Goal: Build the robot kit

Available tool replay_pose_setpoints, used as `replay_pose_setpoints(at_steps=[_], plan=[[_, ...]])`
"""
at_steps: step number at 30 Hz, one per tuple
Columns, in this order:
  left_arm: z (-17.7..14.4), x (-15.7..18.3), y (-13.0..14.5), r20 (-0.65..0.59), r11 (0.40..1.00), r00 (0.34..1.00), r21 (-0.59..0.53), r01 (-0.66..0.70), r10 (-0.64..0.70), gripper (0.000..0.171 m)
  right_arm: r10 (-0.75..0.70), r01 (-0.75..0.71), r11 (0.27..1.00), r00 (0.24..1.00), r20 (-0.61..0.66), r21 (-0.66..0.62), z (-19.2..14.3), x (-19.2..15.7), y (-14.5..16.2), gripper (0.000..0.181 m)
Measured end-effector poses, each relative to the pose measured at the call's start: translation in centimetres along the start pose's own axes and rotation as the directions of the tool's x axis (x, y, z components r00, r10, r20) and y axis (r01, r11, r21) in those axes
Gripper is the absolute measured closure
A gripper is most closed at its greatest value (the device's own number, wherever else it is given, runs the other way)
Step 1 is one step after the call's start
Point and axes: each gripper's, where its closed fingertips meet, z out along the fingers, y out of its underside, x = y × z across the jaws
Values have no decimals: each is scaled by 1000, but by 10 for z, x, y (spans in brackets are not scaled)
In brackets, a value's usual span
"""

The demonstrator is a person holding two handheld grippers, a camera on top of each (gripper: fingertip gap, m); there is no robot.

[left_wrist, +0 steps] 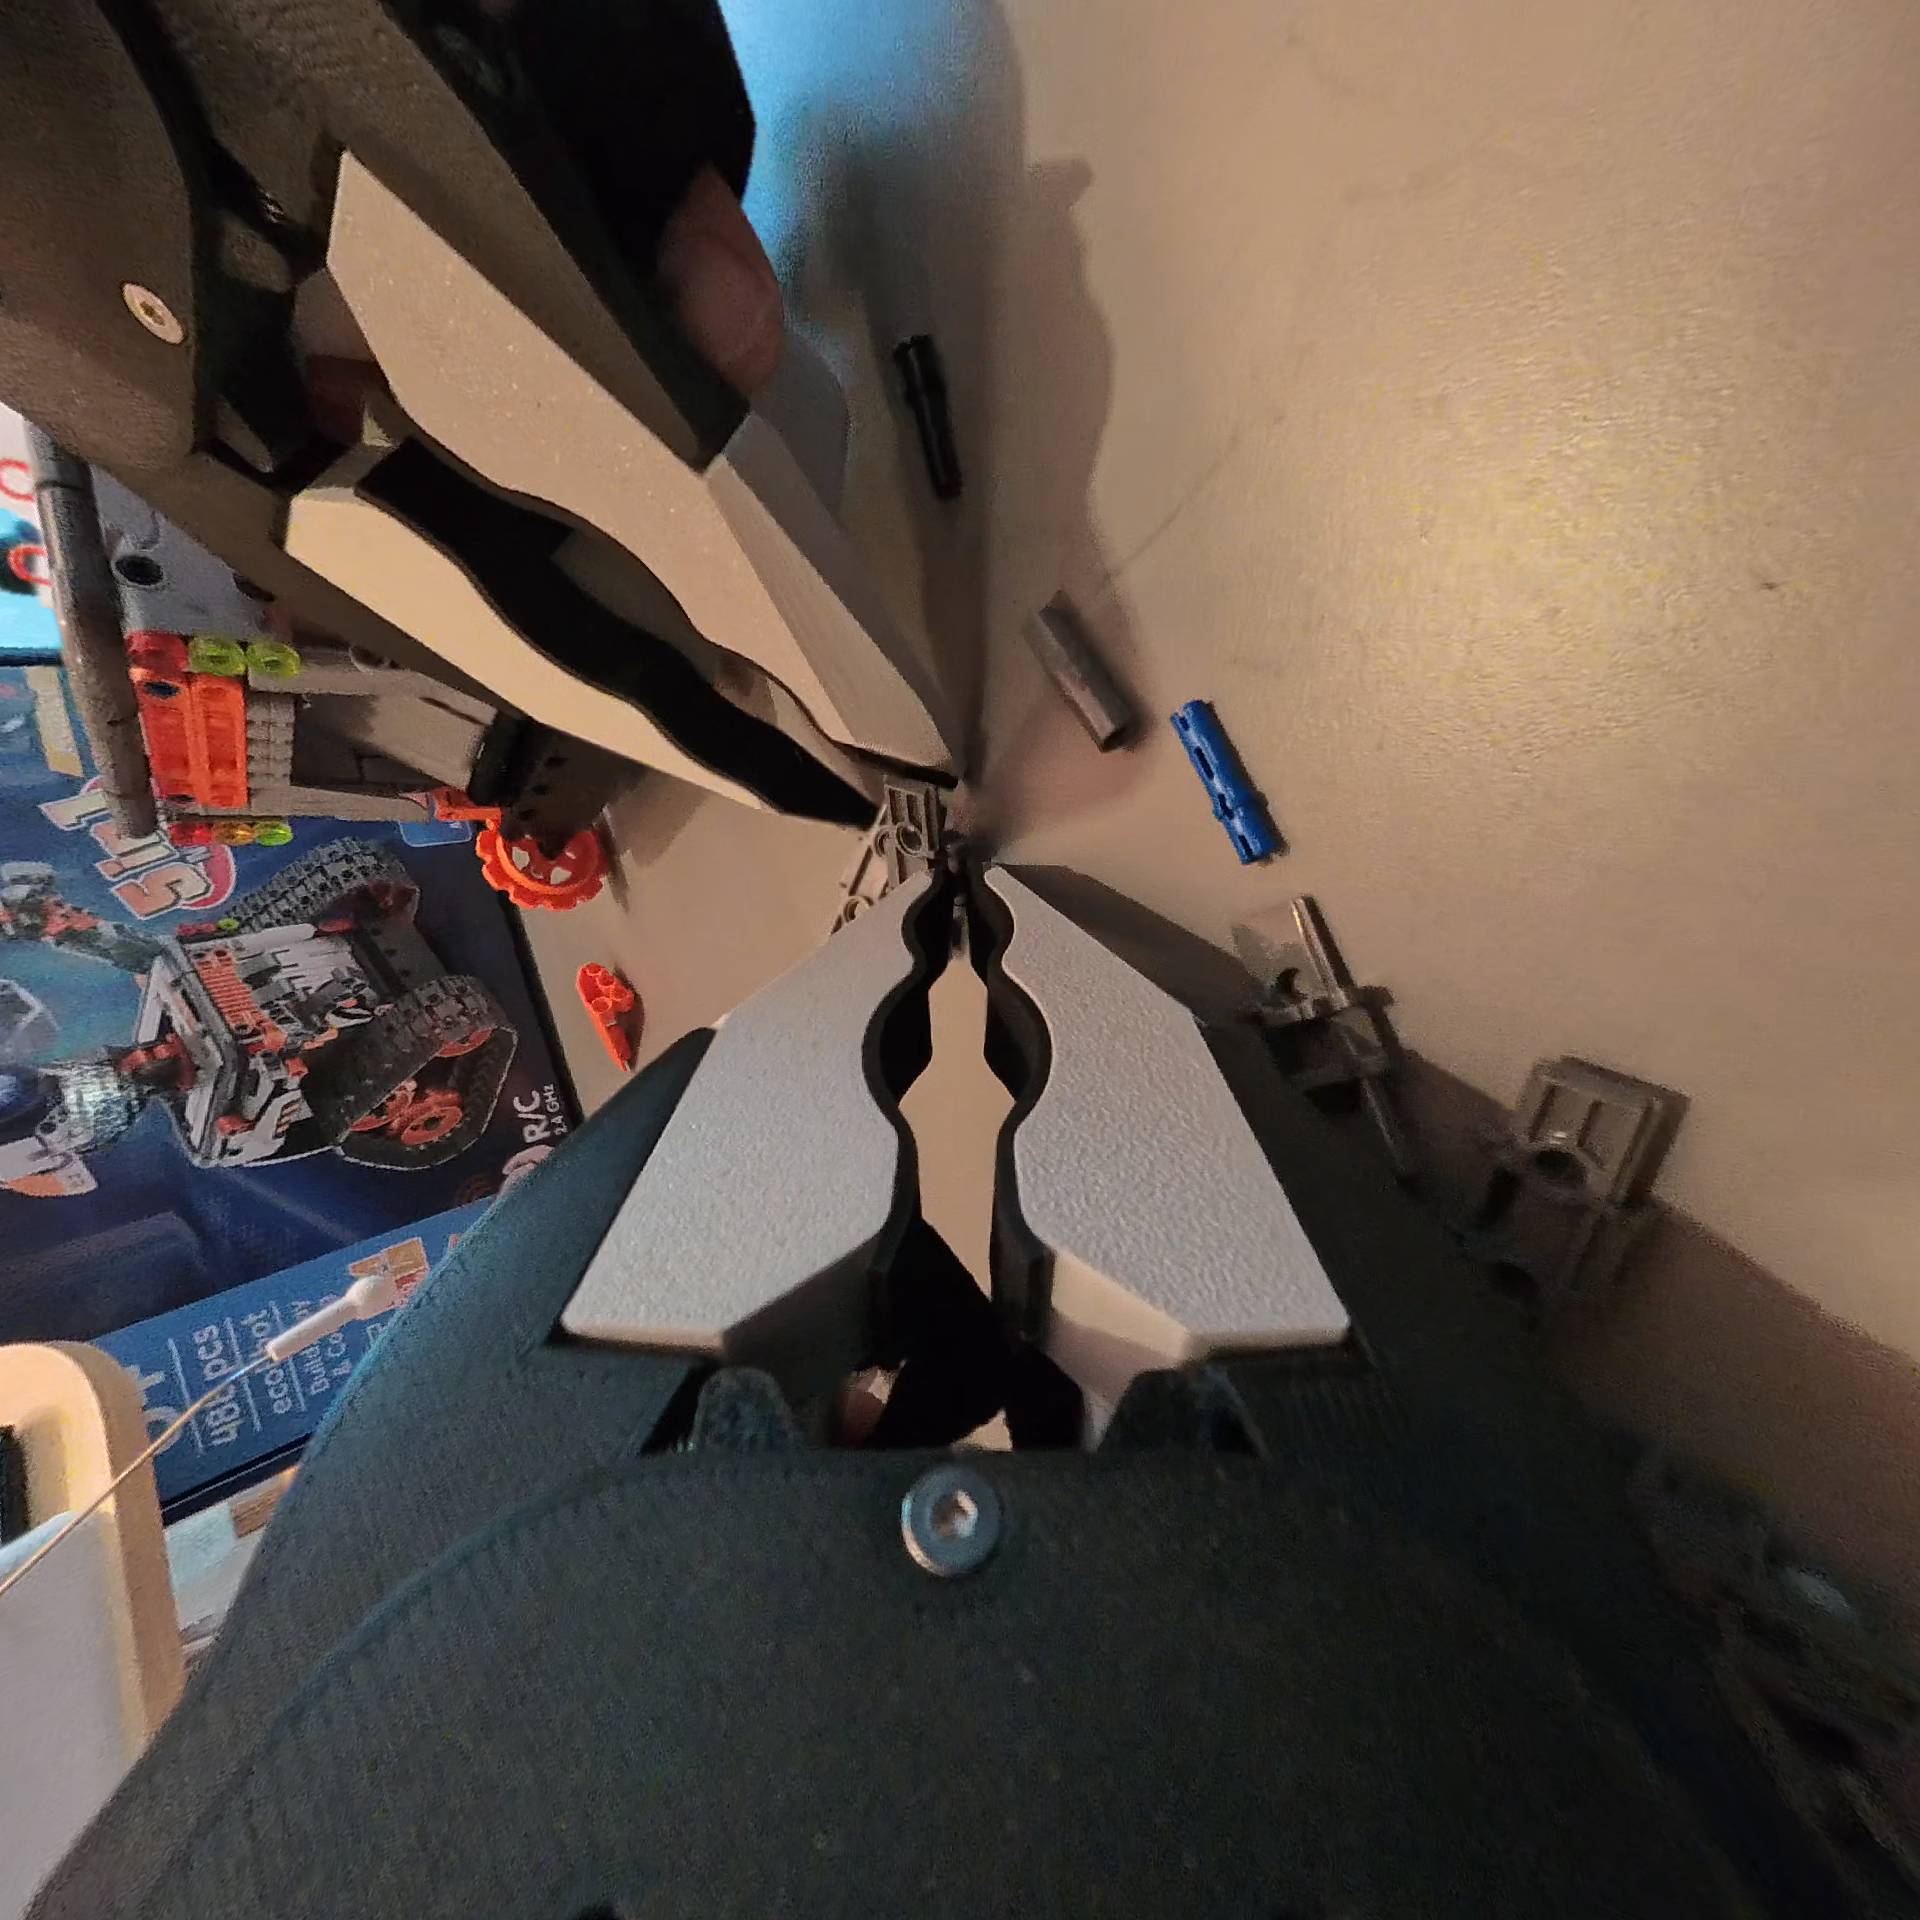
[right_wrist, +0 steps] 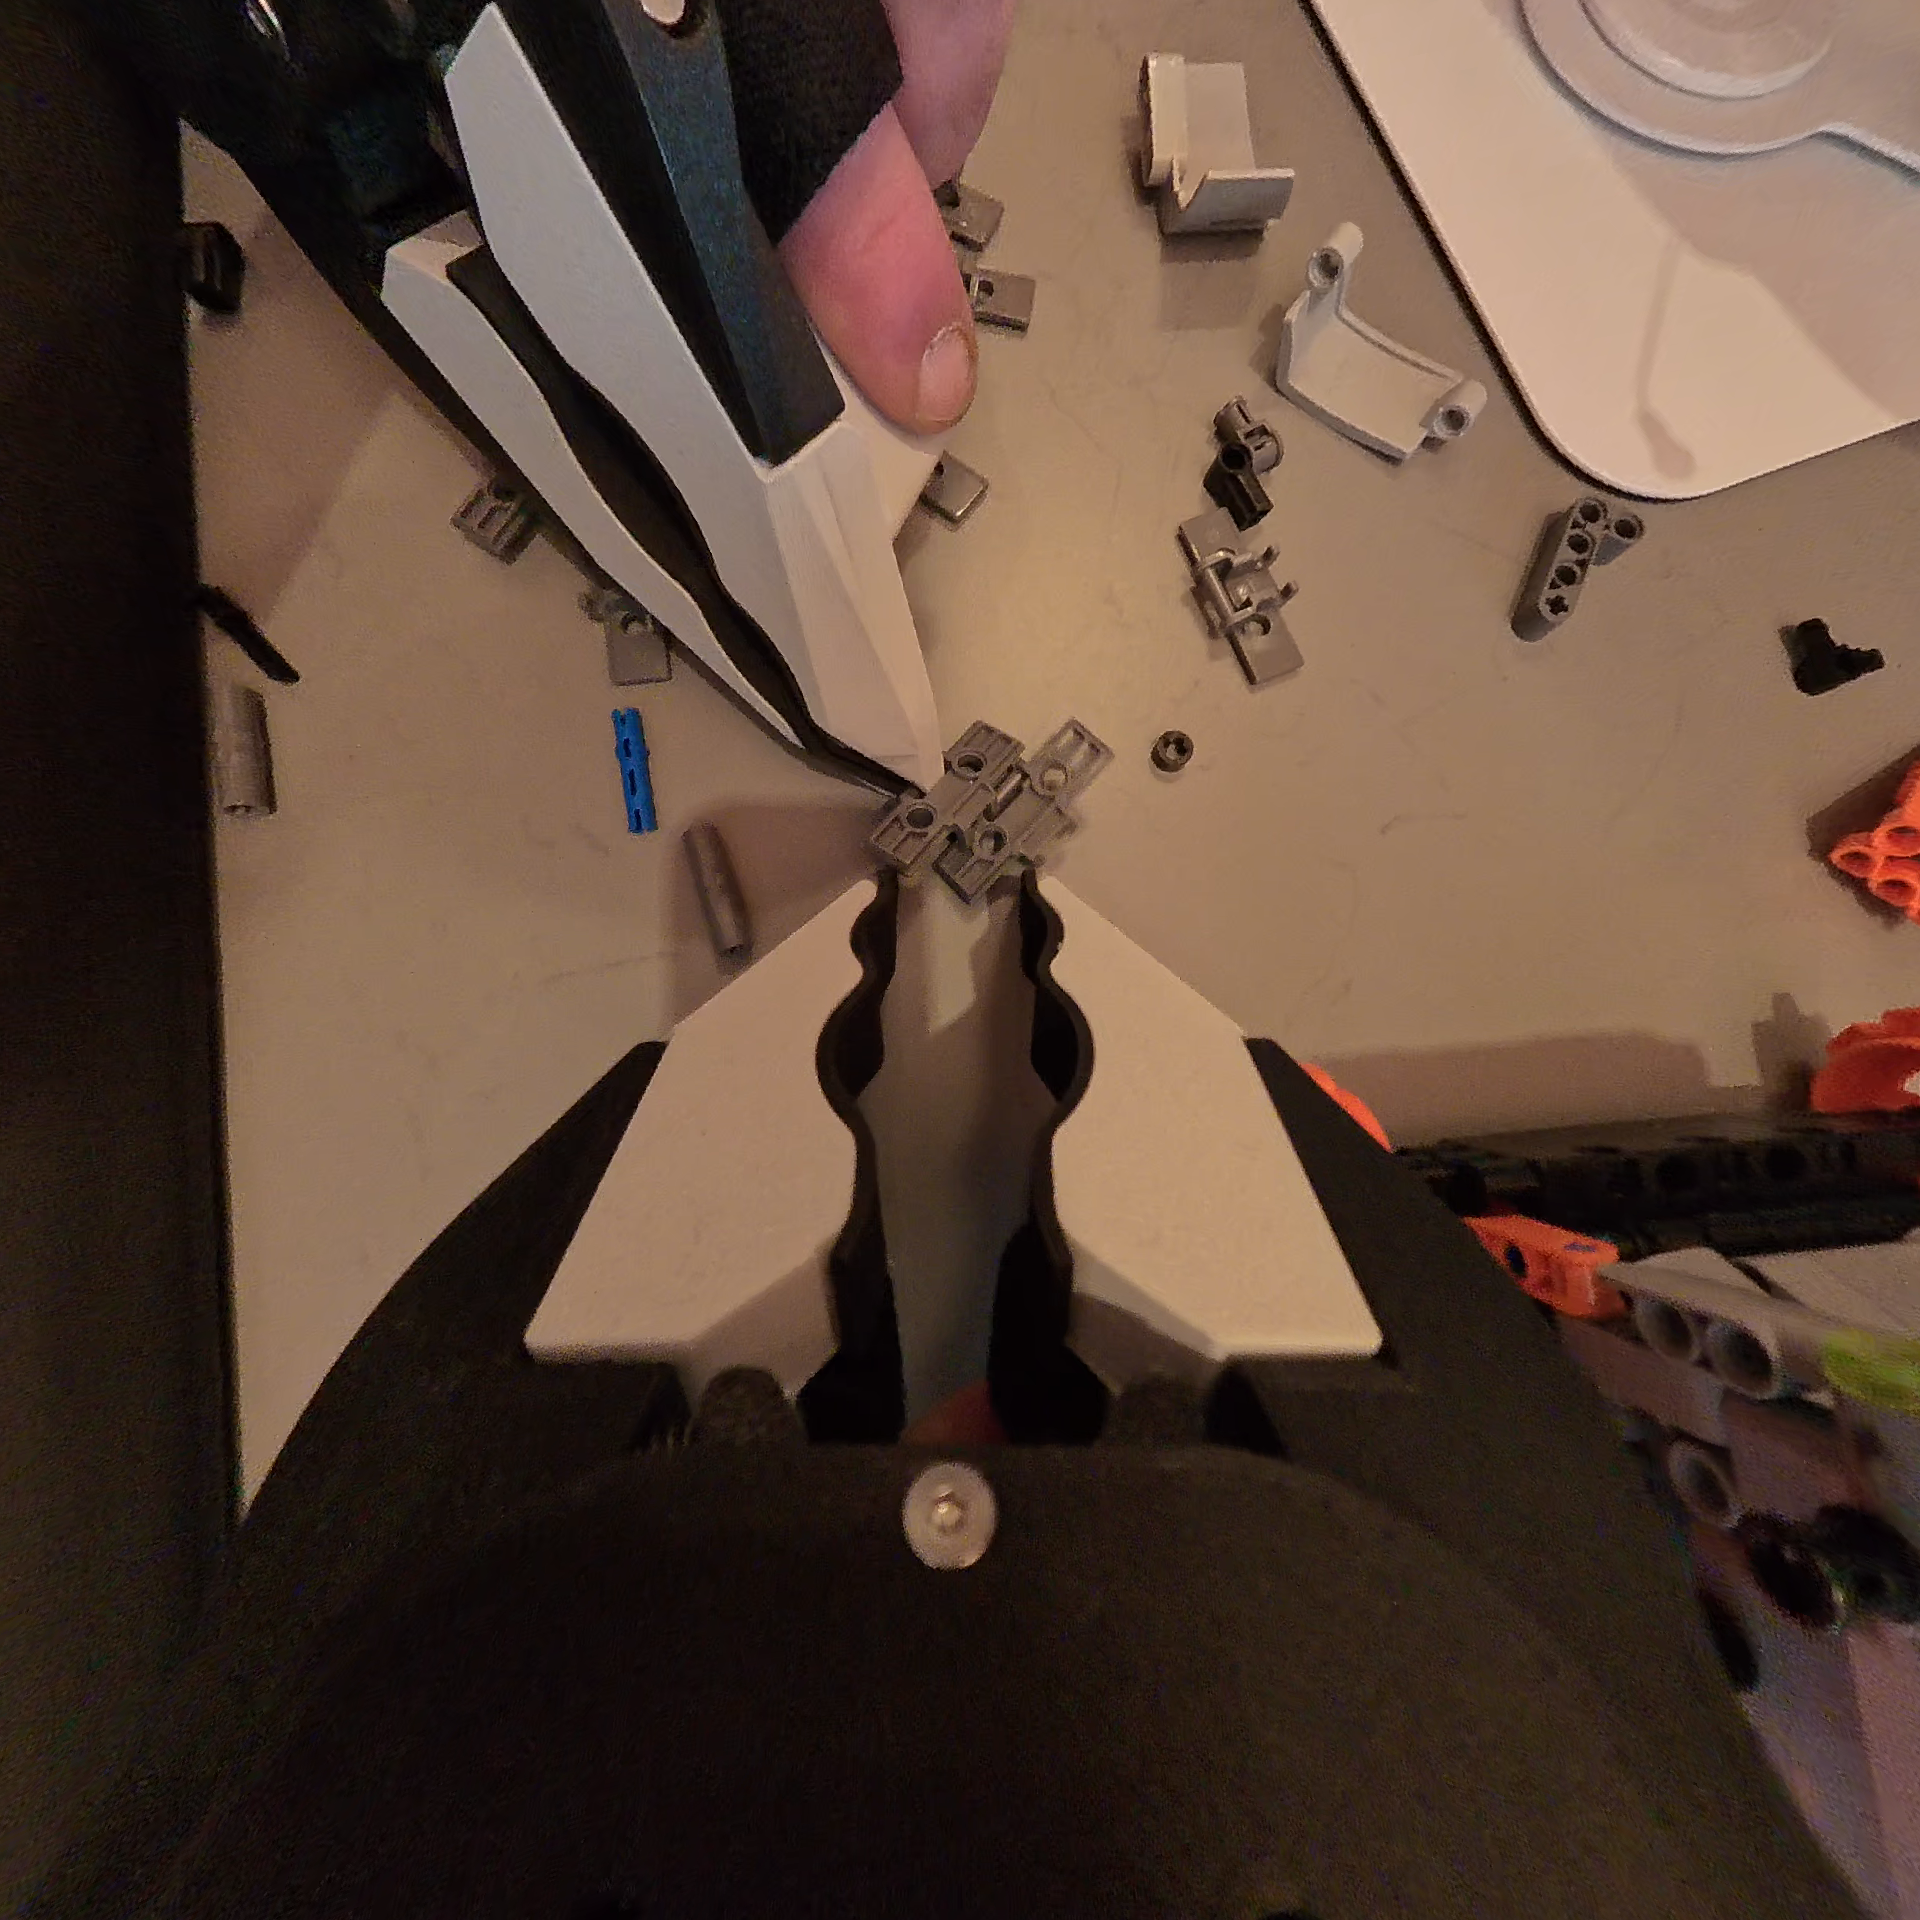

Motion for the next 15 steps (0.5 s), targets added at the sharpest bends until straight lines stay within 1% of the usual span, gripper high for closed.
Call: replay_pose_setpoints(at_steps=[3,7,11,15], plan=[[-3,-2,-4,8,1000,1000,27,17,-17,169,12,-12,1000,1000,29,-2,-3,-3,2,157],[-6,-7,2,35,999,998,-6,-45,45,169,36,-36,999,997,68,8,-5,-6,3,154],[-4,-3,8,10,992,993,-33,-120,121,169,39,-40,999,996,77,8,-4,-6,4,154],[-4,-4,8,-16,983,983,-28,-183,183,169,39,-40,999,997,73,9,-4,-5,4,154]])
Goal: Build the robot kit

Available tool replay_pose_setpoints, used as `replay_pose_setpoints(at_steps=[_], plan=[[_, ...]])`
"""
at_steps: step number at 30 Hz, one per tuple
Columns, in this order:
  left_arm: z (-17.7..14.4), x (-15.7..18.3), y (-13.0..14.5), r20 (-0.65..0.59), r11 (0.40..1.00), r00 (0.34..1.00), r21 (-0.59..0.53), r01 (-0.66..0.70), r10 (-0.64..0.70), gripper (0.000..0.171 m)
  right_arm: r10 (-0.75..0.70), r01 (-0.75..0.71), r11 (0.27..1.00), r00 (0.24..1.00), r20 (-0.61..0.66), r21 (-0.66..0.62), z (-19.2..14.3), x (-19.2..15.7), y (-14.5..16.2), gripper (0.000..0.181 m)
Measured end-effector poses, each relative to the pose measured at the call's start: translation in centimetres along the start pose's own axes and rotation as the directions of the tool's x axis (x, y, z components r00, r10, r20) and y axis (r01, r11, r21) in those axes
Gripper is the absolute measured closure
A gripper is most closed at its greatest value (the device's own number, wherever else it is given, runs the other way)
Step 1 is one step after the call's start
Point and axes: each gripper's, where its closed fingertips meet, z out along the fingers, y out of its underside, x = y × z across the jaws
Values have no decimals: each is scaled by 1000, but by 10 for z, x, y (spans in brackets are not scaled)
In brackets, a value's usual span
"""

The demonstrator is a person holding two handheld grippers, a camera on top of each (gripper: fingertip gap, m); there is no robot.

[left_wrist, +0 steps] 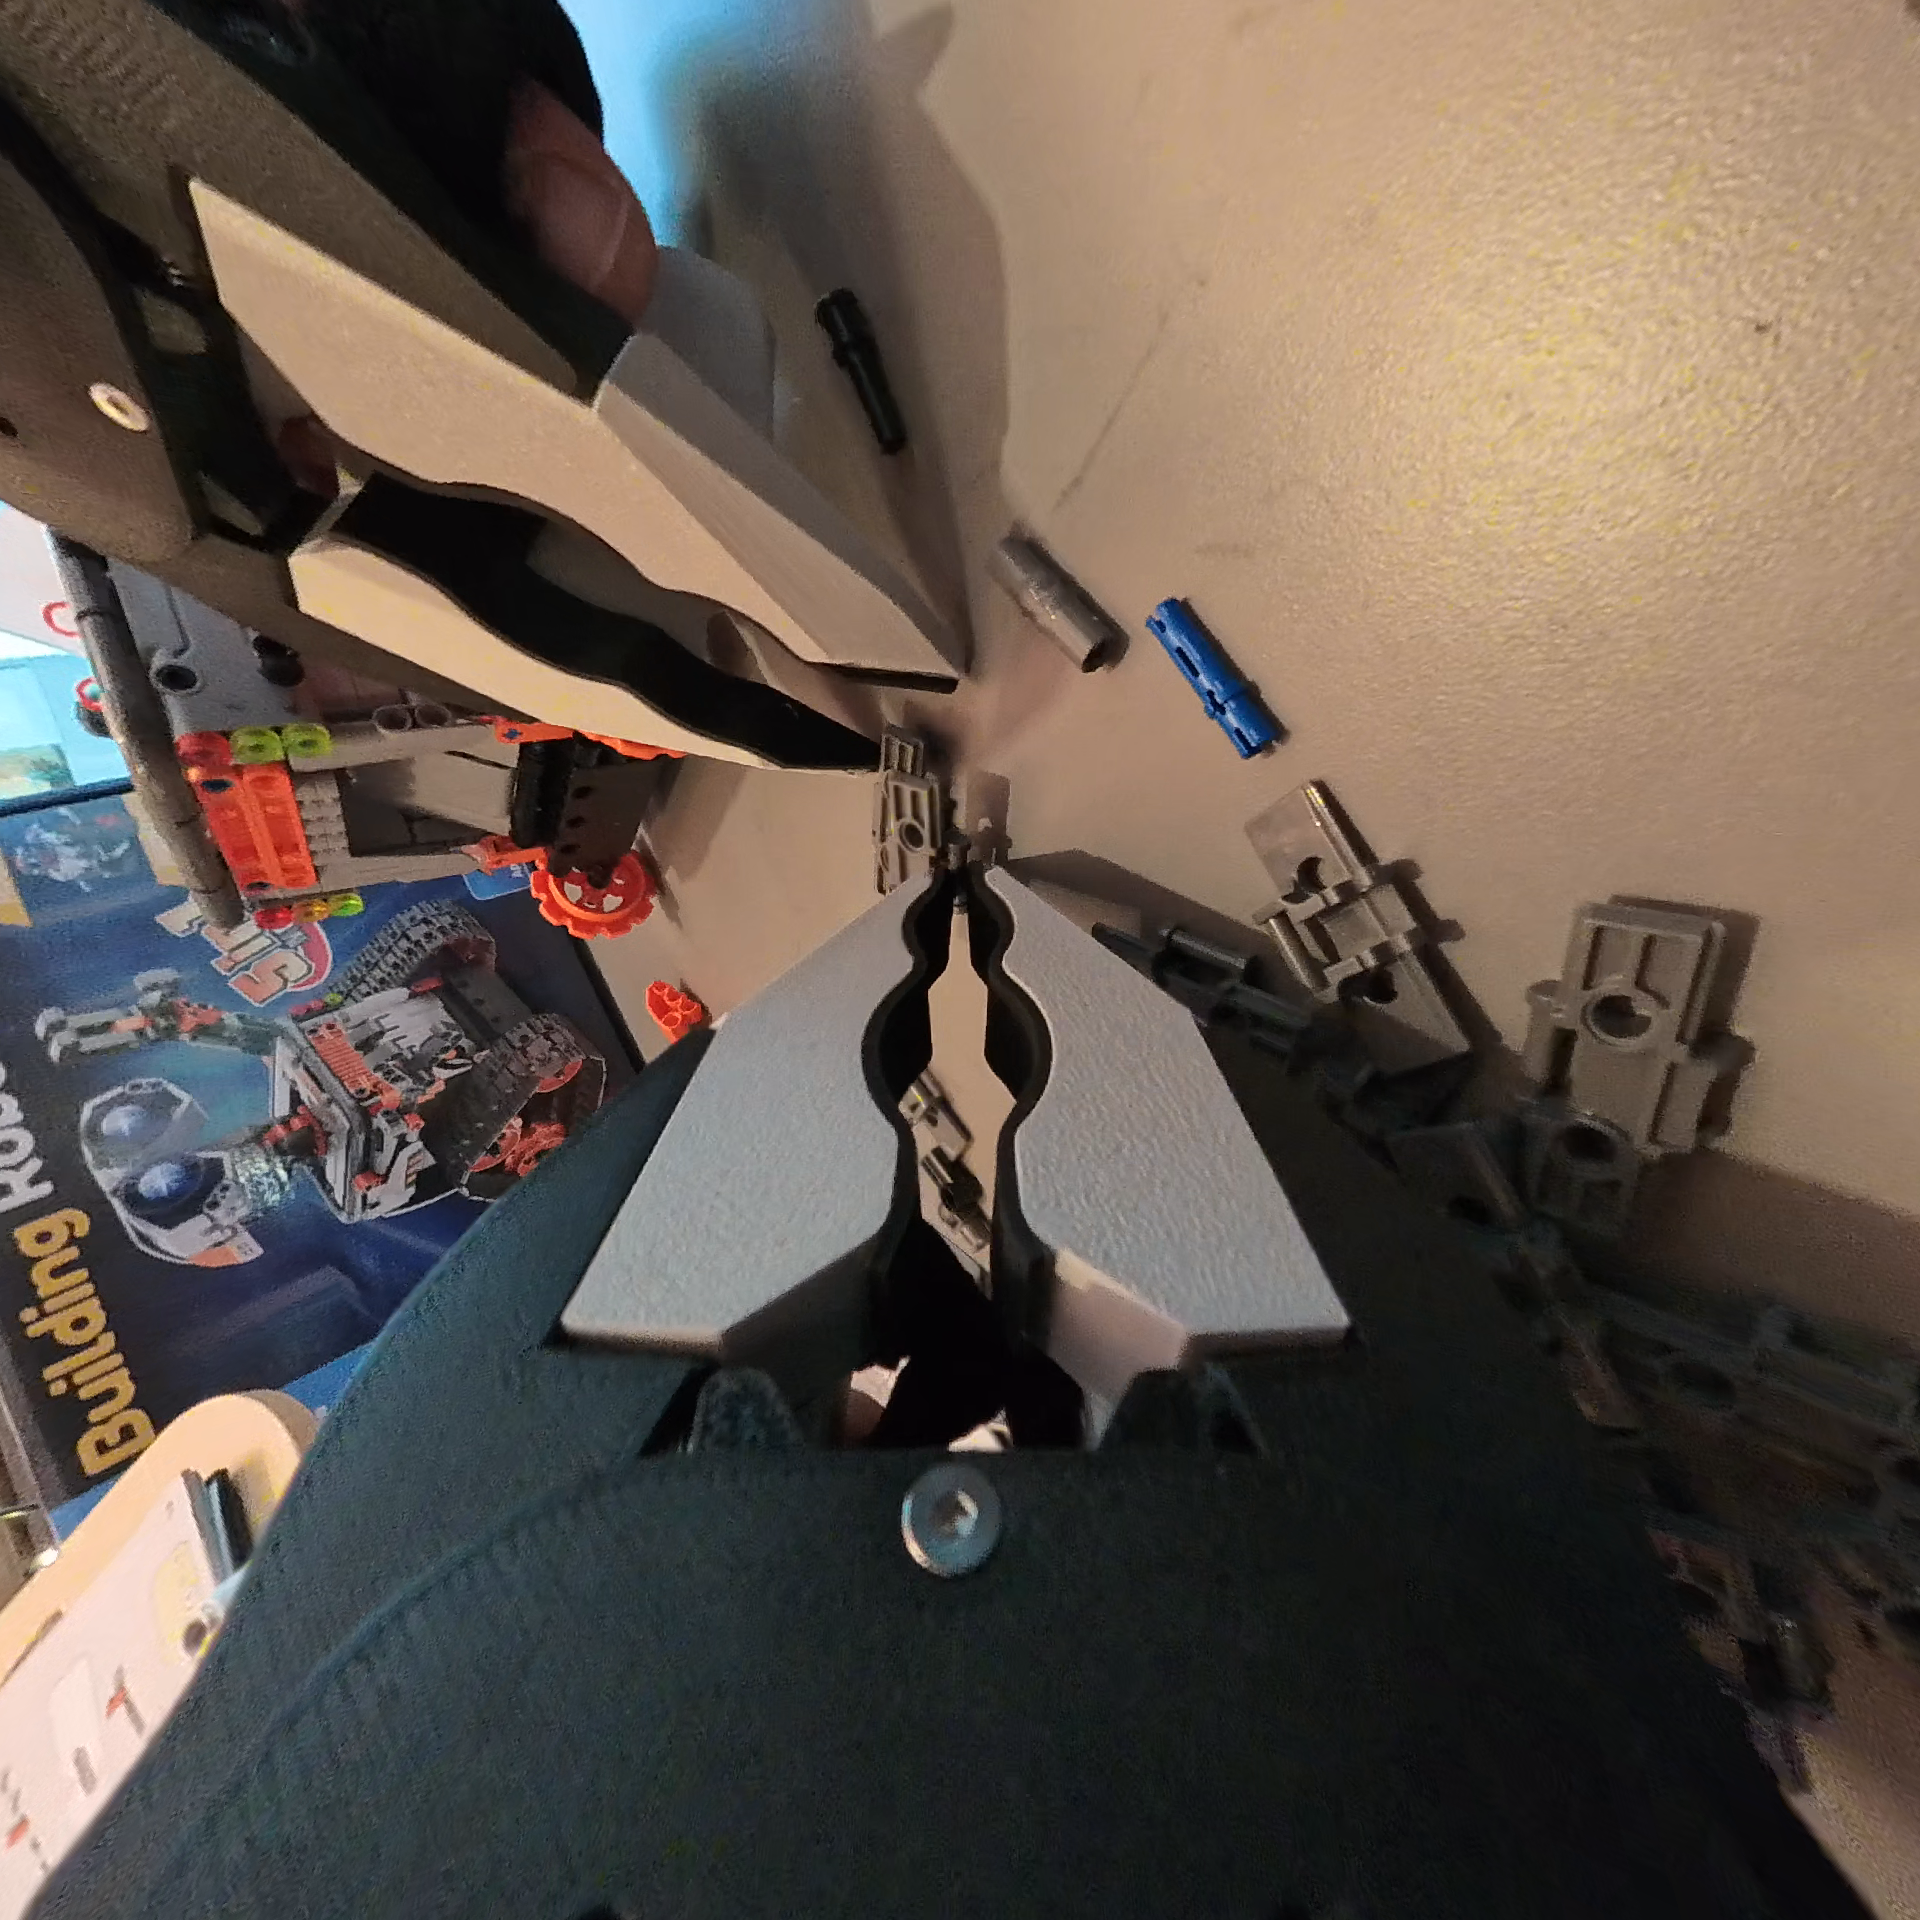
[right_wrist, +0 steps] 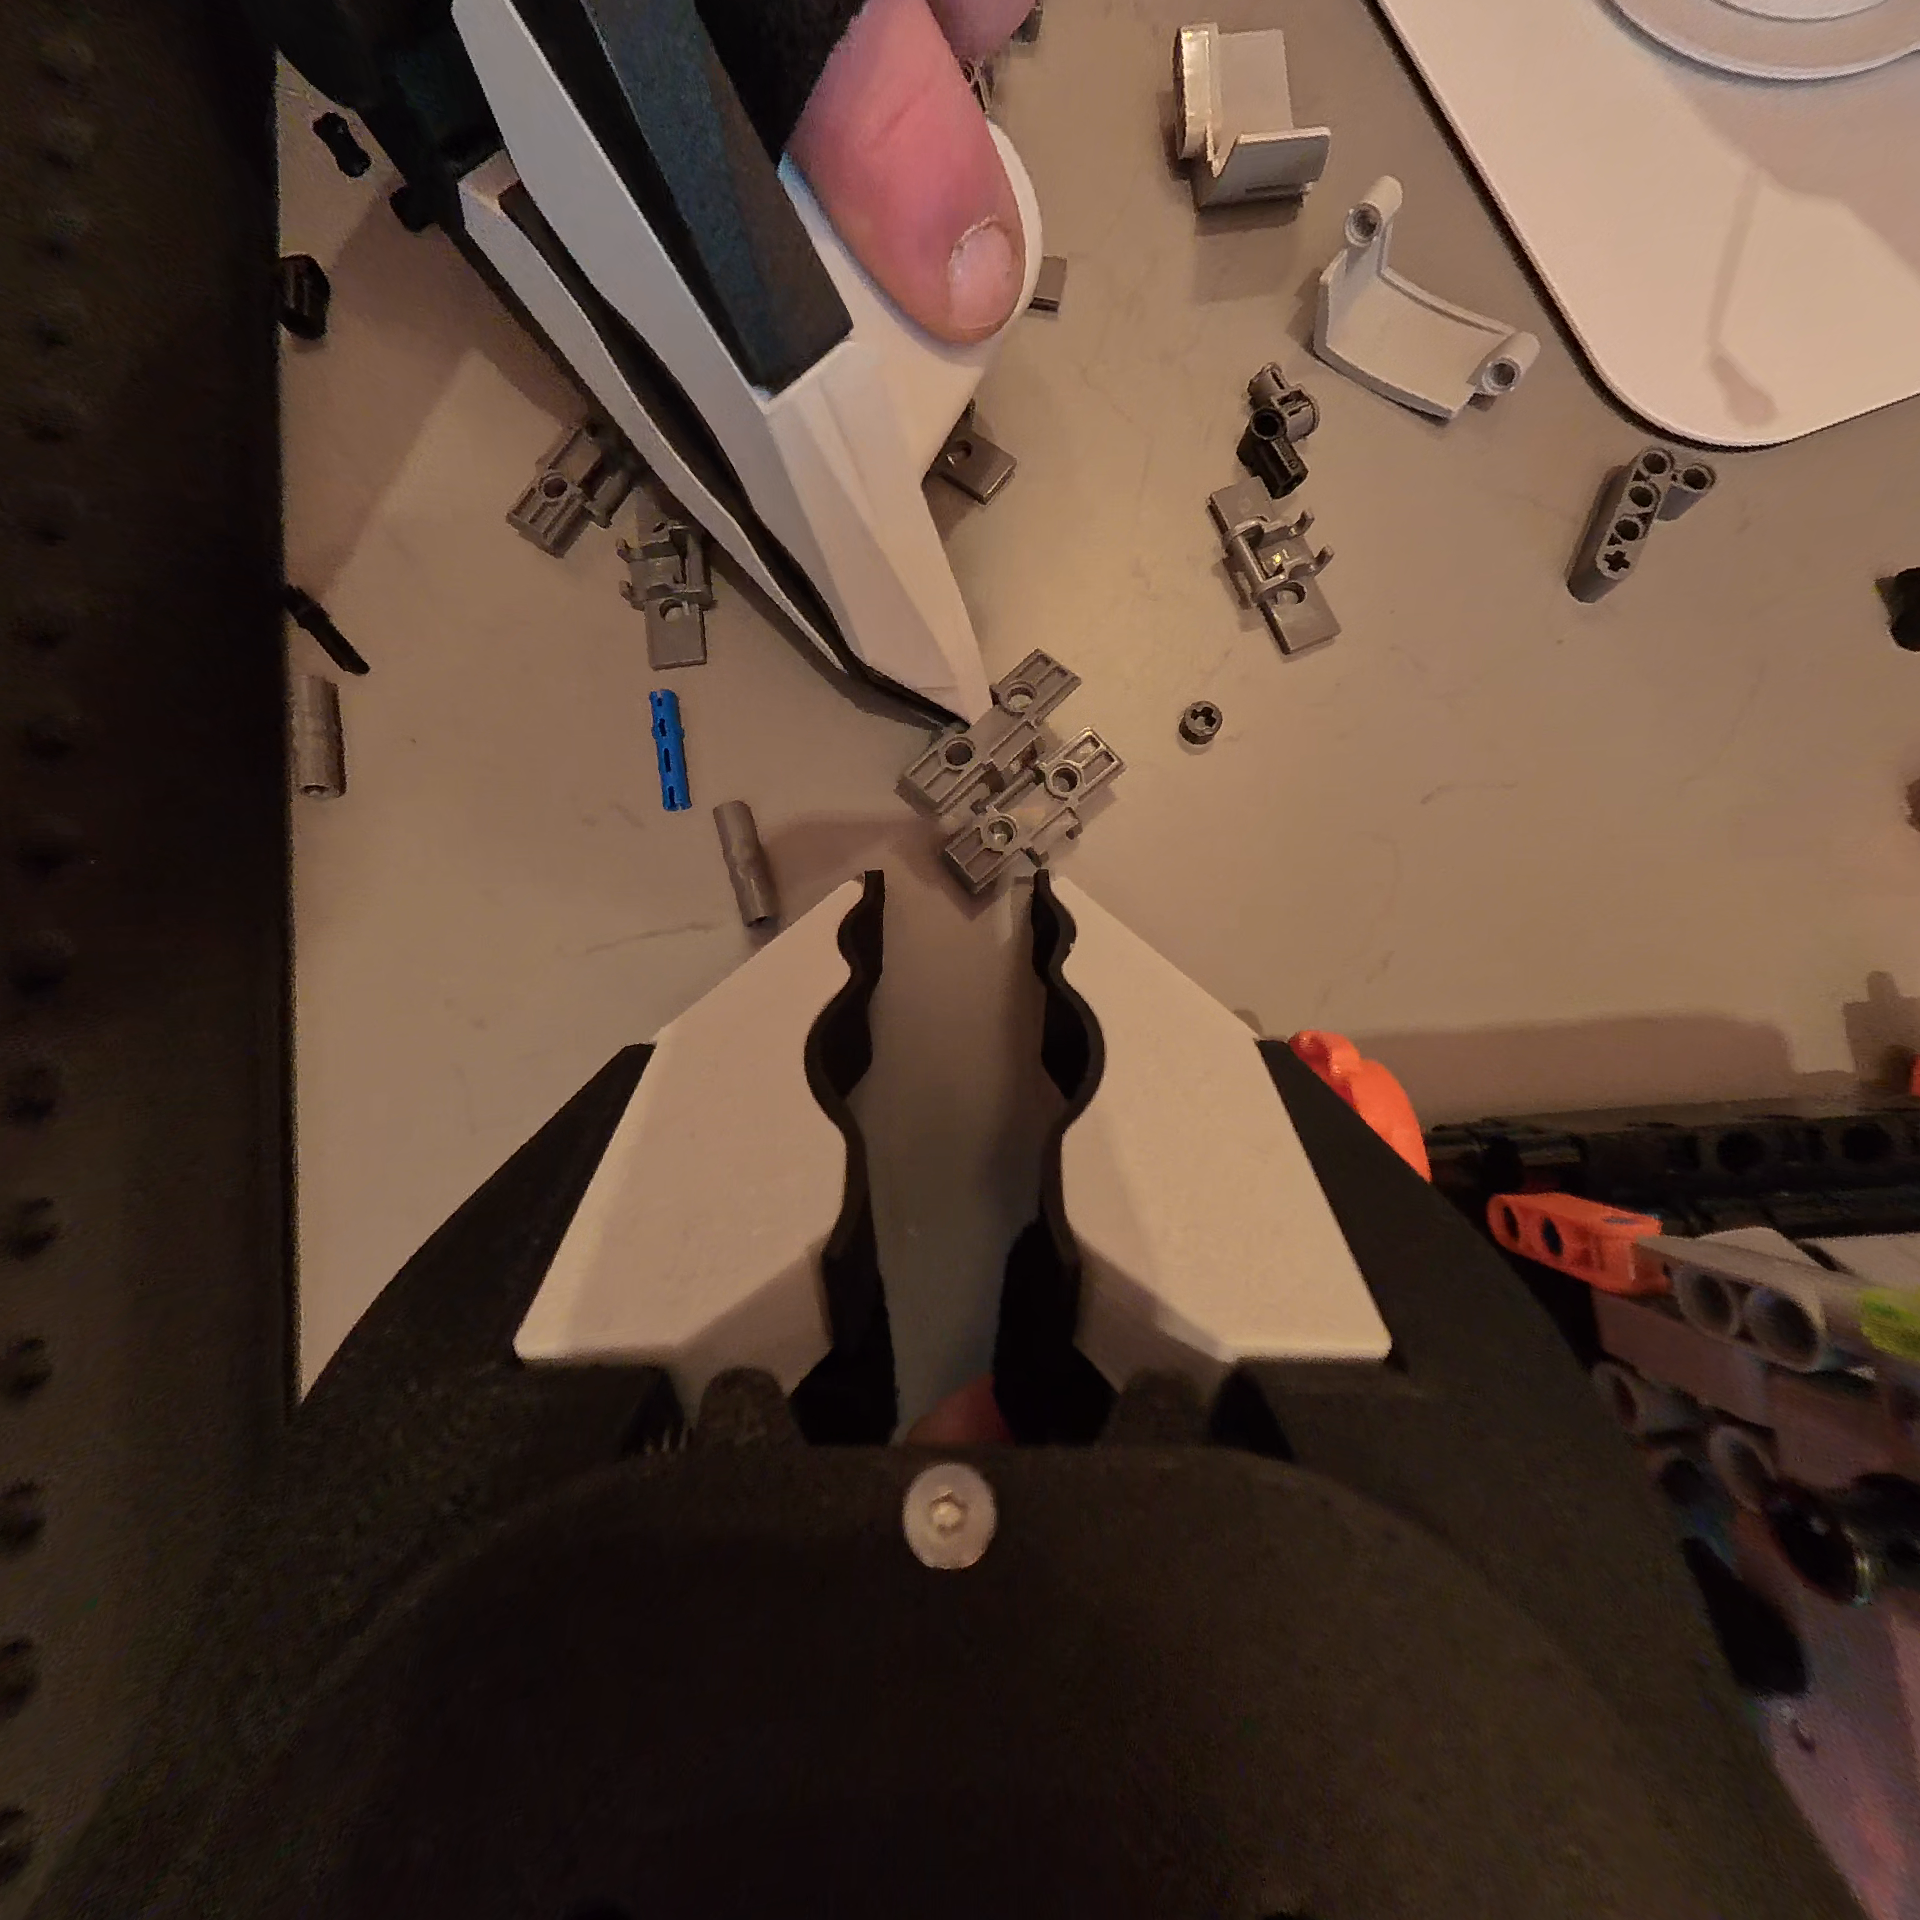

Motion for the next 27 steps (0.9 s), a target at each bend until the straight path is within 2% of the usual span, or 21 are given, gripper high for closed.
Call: replay_pose_setpoints(at_steps=[6,16,20,27], plan=[[3,0,-3,-23,995,995,2,-95,95,169,-2,2,1000,1000,2,2,1,0,0,155],[6,-1,0,-43,989,988,0,-150,149,169,2,-2,1000,1000,-2,9,-3,1,-2,155],[7,-4,4,-30,990,990,-6,-142,141,167,3,-3,1000,1000,-5,5,-3,1,-1,155],[2,-5,10,-16,998,998,-8,-61,60,155,7,-7,1000,1000,-10,8,-4,2,-2,156]])
